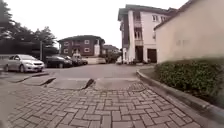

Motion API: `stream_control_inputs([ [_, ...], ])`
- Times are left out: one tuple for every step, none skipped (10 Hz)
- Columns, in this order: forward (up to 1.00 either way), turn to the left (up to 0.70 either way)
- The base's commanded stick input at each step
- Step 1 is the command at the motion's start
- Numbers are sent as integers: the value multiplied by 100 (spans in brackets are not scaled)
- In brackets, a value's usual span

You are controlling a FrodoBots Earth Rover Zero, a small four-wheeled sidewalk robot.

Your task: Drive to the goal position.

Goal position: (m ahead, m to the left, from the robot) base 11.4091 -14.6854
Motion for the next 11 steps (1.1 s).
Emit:
stream_control_inputs([
  [70, -25],
  [70, -8],
  [70, 0],
  [70, 0],
  [70, 0],
  [70, 0],
  [70, 0],
  [70, 0],
  [70, 0],
  [70, 0],
  [70, 0],
])
